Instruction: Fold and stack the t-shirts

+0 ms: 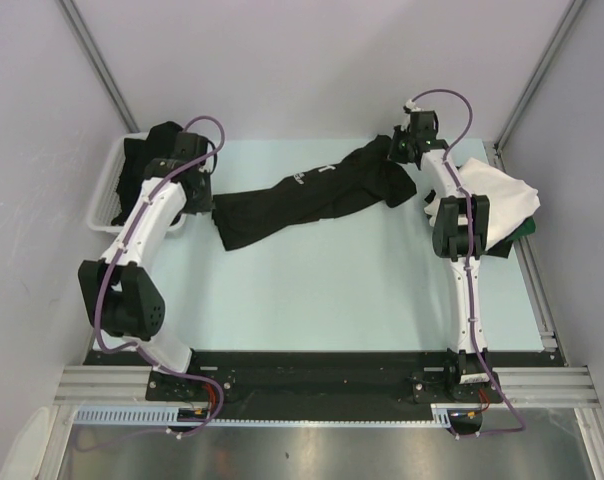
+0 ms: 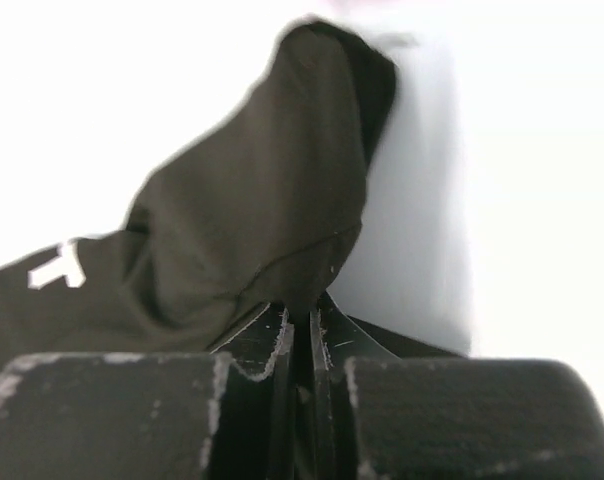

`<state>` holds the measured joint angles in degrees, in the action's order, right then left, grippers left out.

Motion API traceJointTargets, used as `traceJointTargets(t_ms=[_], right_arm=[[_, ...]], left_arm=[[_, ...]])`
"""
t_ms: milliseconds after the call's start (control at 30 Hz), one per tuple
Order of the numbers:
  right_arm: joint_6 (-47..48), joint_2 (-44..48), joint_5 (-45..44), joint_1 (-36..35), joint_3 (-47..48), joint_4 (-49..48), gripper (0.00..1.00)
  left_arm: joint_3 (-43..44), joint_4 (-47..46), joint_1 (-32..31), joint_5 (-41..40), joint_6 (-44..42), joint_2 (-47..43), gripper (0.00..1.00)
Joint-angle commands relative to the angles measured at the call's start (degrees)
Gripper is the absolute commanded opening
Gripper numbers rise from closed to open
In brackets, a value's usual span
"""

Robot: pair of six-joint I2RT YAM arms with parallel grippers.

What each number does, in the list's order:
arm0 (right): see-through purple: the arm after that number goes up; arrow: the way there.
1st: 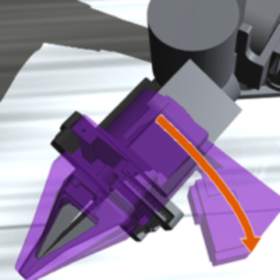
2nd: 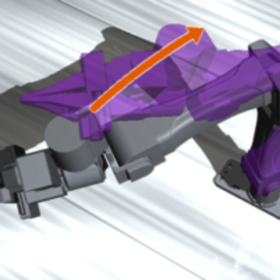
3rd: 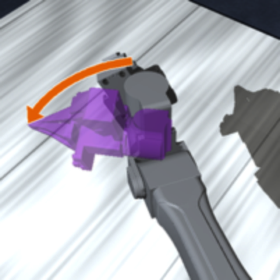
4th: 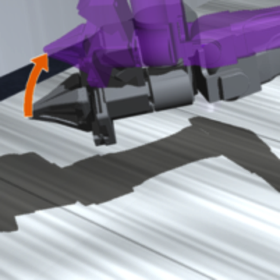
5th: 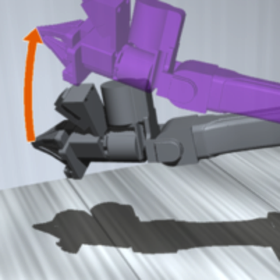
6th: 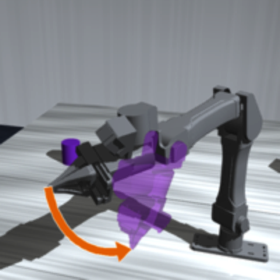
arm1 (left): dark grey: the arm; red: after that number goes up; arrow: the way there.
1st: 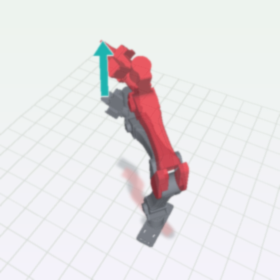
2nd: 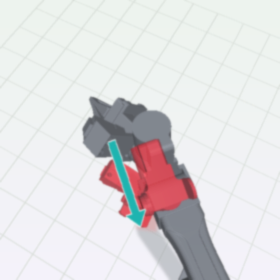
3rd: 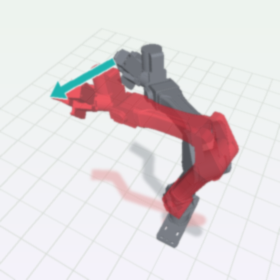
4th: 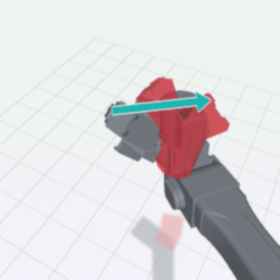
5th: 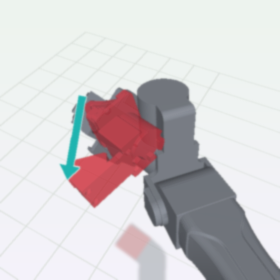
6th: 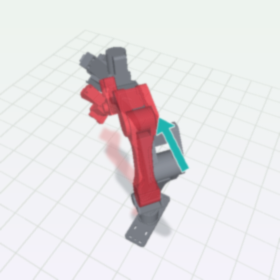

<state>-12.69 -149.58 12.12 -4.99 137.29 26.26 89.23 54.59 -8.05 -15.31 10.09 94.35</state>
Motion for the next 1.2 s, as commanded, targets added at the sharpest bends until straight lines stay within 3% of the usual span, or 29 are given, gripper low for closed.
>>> traceJointTargets(t_ms=[0,300,333,400,433,467,500,667,900,1167], right_arm=[[-2.51,0.34,0.89,0.25,2.63,-14.56,0.08],[-2.61,-1.86,0.36,0.60,2.02,-14.58,0.12],[-2.61,-1.94,0.10,0.69,1.58,-14.14,0.22],[-2.52,-1.68,-0.08,0.86,-0.61,-14.39,0.33],[-2.87,-1.59,-0.43,0.95,-1.06,-14.40,0.45],[-3.04,-1.42,-1.13,1.04,-1.41,-14.13,0.92],[-2.96,-1.33,-1.83,1.21,-1.68,-13.96,0.99],[-2.69,2.00,-2.10,1.39,-4.84,-15.80,1.00],[-2.08,17.01,-2.19,2.01,-13.62,-16.07,1.00],[-1.46,35.48,-0.70,2.01,-25.92,-14.75,1.00]], left_arm=[[-3.53,-1.41,-1.08,-0.86,0.99,-4.70,0.26],[-4.42,-1.50,-1.70,-0.33,1.78,-4.52,0.25],[-3.98,-1.41,-1.70,-0.25,1.69,-4.52,0.25],[-3.10,-1.24,-1.88,0.02,1.60,-4.17,0.25],[-2.84,-1.15,-1.96,-0.07,1.60,-4.08,0.26],[-2.75,-1.24,-1.97,0.02,1.60,-4.08,0.26],[-2.75,-1.33,-2.05,0.02,1.69,-4.08,0.25],[-4.85,-4.74,-2.32,1.33,3.09,-3.82,0.26],[-10.31,-14.59,-3.54,3.36,7.14,1.01,0.30],[-0.83,-17.41,-4.25,3.89,6.27,16.20,0.33]])
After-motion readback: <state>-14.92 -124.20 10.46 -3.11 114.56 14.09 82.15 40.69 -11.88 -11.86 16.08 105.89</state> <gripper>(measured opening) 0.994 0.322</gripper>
